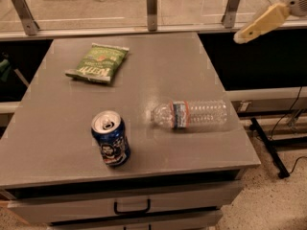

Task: Knock water bottle over

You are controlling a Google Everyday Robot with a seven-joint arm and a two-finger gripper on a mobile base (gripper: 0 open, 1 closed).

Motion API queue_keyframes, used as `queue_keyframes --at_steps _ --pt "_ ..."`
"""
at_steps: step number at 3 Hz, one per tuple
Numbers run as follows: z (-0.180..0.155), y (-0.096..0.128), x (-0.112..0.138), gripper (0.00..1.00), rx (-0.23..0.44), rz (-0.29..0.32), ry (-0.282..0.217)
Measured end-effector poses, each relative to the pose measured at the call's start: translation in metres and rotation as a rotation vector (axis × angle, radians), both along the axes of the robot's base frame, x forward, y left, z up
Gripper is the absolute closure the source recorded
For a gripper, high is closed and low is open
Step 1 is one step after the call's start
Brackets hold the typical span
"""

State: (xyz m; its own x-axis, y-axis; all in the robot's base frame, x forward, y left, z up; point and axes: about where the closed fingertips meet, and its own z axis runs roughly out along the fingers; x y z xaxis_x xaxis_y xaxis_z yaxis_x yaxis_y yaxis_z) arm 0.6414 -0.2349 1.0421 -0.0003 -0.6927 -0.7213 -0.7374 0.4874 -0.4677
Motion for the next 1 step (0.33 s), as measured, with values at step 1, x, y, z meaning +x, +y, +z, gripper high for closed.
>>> queue_keyframes --at_steps 1 --pt "-0.0058 -0.0226 0.0023 0.00 -0.073 -0.050 -0.002"
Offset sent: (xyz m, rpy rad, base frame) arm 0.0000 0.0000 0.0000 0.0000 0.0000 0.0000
